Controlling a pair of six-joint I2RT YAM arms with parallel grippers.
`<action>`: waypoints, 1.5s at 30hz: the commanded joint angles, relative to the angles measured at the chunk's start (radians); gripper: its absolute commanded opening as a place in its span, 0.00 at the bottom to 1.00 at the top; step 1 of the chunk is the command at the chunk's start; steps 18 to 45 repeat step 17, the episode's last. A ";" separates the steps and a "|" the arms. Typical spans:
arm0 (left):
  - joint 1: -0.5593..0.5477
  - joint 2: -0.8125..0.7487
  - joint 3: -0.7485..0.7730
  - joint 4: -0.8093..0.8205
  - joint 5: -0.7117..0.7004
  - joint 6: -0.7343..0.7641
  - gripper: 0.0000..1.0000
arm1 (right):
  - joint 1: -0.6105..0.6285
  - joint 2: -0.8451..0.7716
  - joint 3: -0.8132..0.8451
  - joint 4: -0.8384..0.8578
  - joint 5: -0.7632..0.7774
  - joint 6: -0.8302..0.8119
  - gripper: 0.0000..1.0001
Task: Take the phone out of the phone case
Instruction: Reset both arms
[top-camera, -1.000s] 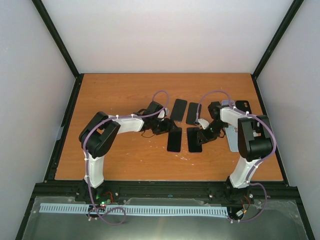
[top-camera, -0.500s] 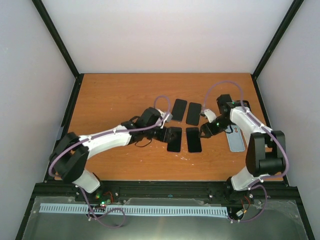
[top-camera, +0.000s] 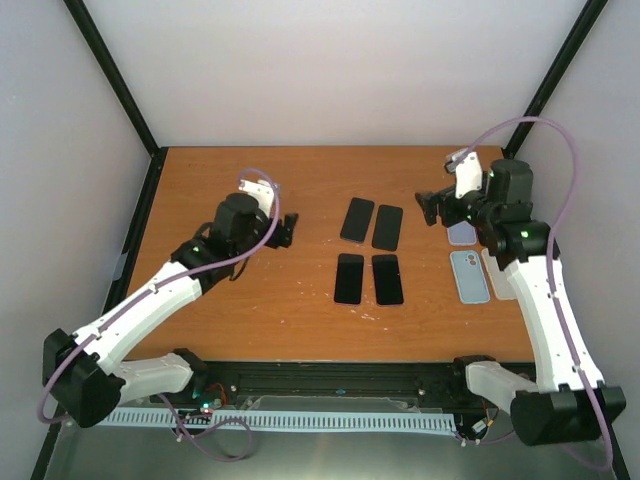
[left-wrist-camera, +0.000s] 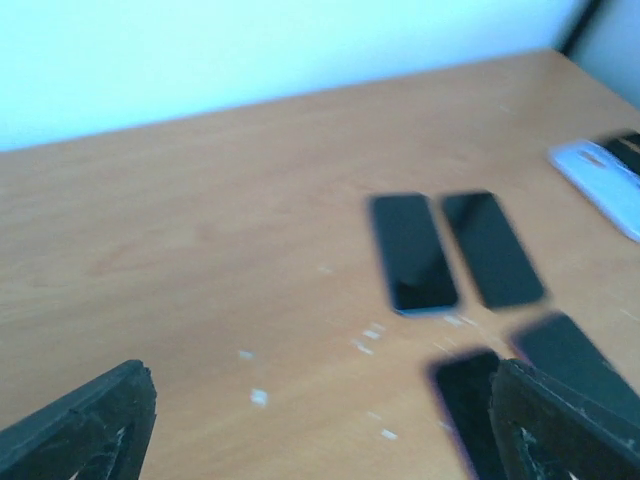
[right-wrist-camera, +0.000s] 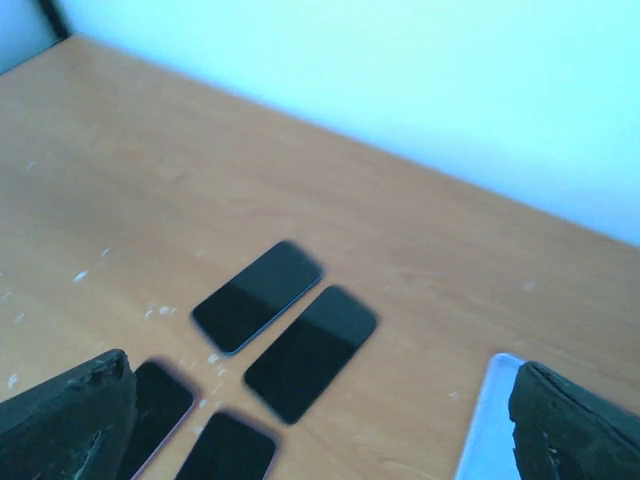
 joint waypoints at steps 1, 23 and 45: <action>0.081 -0.018 0.056 0.016 -0.179 0.102 0.94 | -0.007 -0.113 -0.063 0.219 0.251 0.149 1.00; 0.243 -0.100 -0.102 0.189 -0.222 -0.030 0.99 | -0.044 -0.202 -0.249 0.315 0.173 0.319 1.00; 0.243 -0.100 -0.102 0.189 -0.222 -0.030 0.99 | -0.044 -0.202 -0.249 0.315 0.173 0.319 1.00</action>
